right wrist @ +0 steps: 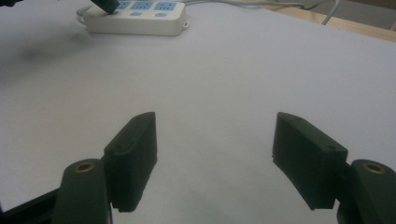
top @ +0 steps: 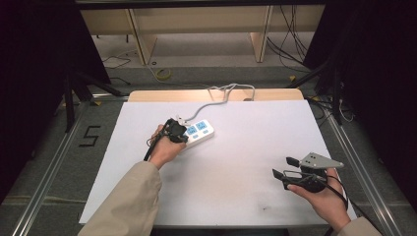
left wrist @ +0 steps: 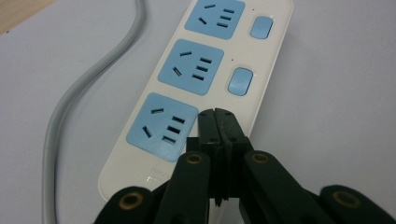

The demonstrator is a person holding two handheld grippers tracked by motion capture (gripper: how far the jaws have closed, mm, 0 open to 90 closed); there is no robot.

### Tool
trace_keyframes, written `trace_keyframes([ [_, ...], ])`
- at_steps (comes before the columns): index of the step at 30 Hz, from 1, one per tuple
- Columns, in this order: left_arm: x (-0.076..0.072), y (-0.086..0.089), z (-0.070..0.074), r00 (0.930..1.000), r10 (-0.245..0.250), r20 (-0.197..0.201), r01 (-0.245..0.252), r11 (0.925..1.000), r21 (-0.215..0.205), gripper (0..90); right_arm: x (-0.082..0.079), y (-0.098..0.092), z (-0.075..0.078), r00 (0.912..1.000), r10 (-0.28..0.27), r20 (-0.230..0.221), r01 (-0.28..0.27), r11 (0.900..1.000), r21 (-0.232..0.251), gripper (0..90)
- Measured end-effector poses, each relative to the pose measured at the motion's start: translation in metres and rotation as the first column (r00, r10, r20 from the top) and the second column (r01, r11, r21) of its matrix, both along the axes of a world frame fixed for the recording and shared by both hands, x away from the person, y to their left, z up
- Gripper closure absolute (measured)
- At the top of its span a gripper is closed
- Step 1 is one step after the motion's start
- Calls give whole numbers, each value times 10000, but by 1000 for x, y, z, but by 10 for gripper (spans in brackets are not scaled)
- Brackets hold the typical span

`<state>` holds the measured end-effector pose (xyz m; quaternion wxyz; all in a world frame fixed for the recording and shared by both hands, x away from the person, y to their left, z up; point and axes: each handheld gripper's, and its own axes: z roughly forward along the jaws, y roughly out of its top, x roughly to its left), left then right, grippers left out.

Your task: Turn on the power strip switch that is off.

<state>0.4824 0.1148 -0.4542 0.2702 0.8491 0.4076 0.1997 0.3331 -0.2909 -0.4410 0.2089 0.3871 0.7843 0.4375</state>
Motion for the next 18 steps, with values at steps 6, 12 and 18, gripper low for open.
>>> trace_keyframes([
  [6, 0, 1, 0, 10000, -17, 6, 17, 10000, -55, 900, 0, 0, 0, 10000, -16, 2, 16, 10000, -2, 313],
  [12, 1, 2, 0, 9999, -84, 83, 85, 9999, -107, 897, 0, 0, 0, 10000, -23, 17, 23, 10000, -13, 313],
  [18, 1, 5, 4, 9999, 27, 131, -24, 9997, -244, 841, 0, 0, 0, 10000, -25, 39, 25, 10000, 2, 314],
])
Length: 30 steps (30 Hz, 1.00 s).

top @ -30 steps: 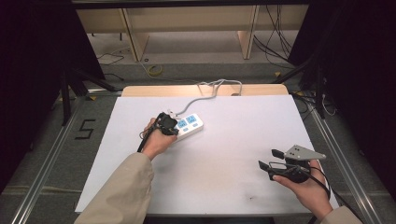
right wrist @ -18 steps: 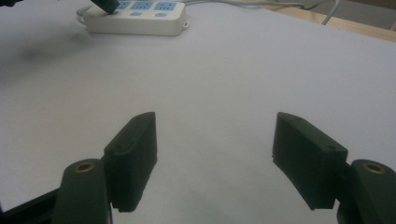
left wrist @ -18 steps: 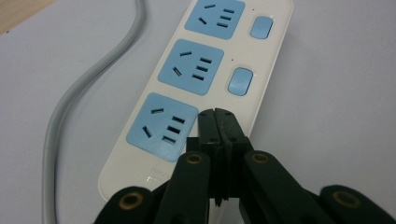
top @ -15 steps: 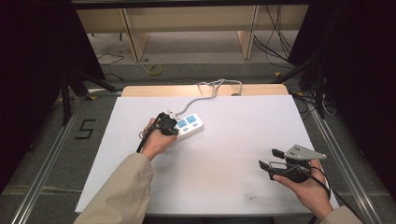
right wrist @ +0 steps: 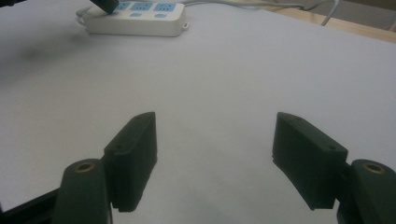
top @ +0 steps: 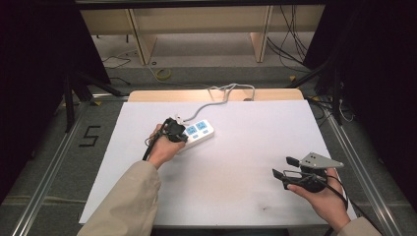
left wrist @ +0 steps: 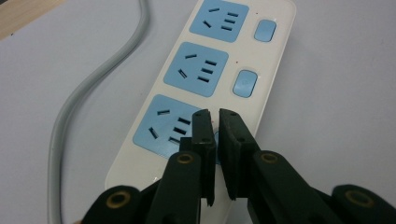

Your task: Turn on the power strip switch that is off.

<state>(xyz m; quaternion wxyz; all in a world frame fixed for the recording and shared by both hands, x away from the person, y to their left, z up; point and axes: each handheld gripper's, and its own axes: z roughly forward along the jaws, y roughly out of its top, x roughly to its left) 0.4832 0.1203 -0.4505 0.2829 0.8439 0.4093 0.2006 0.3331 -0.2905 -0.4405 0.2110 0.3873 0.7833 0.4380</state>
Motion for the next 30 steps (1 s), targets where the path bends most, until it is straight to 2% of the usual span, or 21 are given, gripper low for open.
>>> trace_keyframes([
  [2, -1, 1, 3, 9998, 104, 171, -100, 9998, -199, 838, 0, 0, 0, 10000, 2, -24, -2, 10000, -12, 314],
  [4, -2, 2, 6, 9997, 159, 173, -152, 9991, -401, 813, 0, 0, 0, 10000, 4, -24, -4, 10000, -12, 314],
  [14, -8, 7, 15, 9984, 379, 418, -349, 9969, -704, 726, 1, 0, -1, 10000, 11, -51, -11, 10000, 1, 314],
  [26, -18, 16, 25, 9958, 576, 712, -480, 9905, -1292, 518, 1, 0, -1, 10000, 9, -51, -9, 10000, -3, 314],
  [30, -20, 18, 25, 9966, 531, 628, -441, 9897, -1364, 480, 1, 0, -1, 10000, 9, -44, -9, 10000, -11, 314],
])
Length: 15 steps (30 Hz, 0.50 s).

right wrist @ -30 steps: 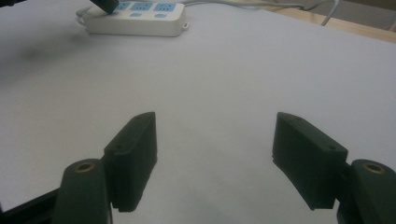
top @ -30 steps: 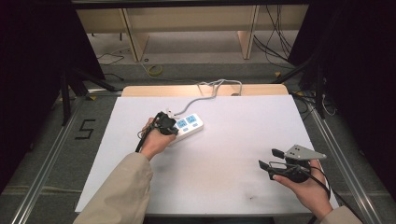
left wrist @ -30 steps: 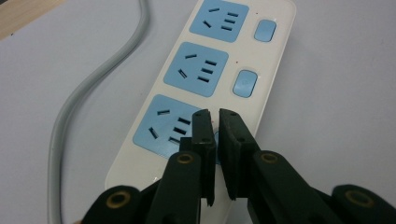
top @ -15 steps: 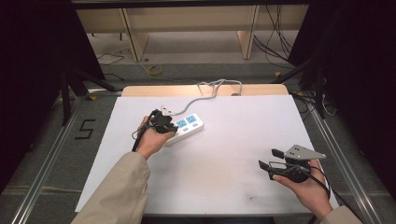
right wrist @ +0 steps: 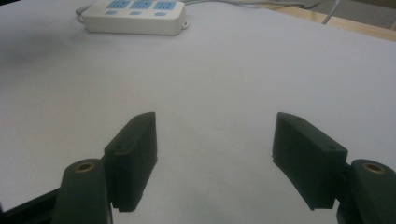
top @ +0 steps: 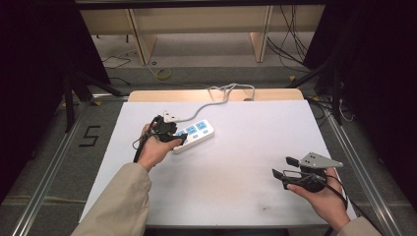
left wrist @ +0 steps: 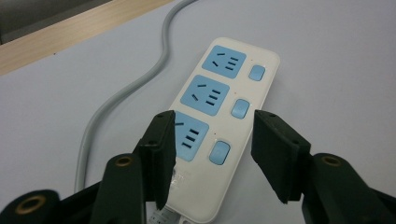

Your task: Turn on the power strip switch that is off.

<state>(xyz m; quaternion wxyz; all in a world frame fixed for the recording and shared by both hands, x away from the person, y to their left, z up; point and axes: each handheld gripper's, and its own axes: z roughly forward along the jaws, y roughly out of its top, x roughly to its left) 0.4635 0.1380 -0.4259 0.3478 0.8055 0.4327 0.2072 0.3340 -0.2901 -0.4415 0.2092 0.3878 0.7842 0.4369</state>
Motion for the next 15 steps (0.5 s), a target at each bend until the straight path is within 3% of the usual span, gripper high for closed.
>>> trace_keyframes([
  [8, -4, 0, -2, 9998, 137, 163, -140, 9997, 194, 389, 0, 0, 0, 10000, -9, -1, 9, 10000, -7, 314],
  [15, -13, 3, 0, 9992, -244, 316, 232, 9991, 363, 319, 0, 0, 0, 10000, -28, -15, 28, 10000, 0, 314],
])
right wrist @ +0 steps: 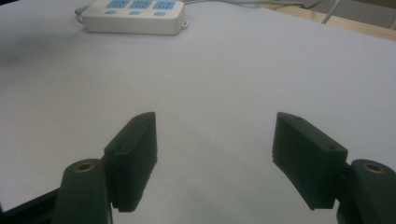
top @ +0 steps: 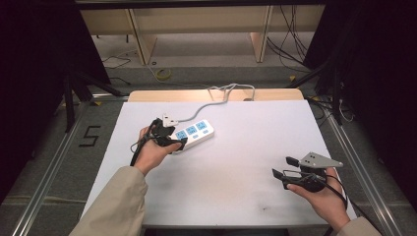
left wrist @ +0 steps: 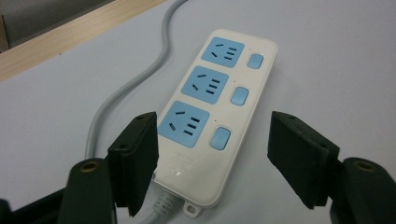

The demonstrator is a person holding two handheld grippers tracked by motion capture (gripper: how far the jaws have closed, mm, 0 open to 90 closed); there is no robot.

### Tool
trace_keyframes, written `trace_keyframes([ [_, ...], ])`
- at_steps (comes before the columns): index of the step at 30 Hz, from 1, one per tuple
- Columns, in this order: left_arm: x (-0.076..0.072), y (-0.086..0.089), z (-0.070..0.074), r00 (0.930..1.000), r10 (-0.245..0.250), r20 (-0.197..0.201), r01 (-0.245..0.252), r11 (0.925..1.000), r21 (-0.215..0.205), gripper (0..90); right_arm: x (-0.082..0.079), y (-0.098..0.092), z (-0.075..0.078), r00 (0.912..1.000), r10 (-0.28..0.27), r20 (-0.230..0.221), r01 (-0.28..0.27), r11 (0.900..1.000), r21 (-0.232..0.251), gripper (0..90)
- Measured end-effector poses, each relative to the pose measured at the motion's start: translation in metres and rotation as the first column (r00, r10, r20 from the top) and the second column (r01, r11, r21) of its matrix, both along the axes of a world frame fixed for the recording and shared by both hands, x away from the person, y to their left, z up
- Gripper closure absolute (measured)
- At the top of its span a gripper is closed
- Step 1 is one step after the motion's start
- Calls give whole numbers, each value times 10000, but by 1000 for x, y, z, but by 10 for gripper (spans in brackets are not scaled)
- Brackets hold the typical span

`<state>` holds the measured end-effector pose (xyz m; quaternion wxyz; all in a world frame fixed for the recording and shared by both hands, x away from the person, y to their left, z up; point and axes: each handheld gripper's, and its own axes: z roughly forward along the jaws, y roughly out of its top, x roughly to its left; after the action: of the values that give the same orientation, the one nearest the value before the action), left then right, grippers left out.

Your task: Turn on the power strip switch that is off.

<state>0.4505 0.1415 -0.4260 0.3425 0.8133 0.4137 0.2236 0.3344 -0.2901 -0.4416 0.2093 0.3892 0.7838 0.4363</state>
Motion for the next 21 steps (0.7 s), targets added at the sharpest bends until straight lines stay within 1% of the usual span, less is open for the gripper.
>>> trace_keyframes([
  [1, -2, 0, 1, 10000, -42, 19, 42, 10000, -42, 312, 0, 0, 0, 10000, -3, 1, 3, 10000, 1, 314],
  [2, -3, 1, 1, 9999, -87, 125, 88, 9999, -122, 308, 0, 0, 0, 10000, -7, 0, 7, 10000, 4, 314],
  [4, -7, 2, 1, 9991, -222, 364, 226, 9997, -101, 307, 0, 0, 0, 10000, -5, -47, 5, 10000, -27, 314],
  [11, -19, 6, 2, 9979, -380, 516, 395, 9988, -295, 273, 1, 0, 0, 10000, 1, -41, -1, 10000, -29, 313],
  [15, -25, 9, 1, 9954, -626, 721, 628, 9980, -7, 269, 1, 0, 0, 10000, 2, -43, -2, 10000, -34, 313],
  [21, -31, 13, 1, 9948, -732, 708, 734, 9973, -4, 260, 1, 0, -1, 10000, -20, -62, 20, 10000, -27, 313],
])
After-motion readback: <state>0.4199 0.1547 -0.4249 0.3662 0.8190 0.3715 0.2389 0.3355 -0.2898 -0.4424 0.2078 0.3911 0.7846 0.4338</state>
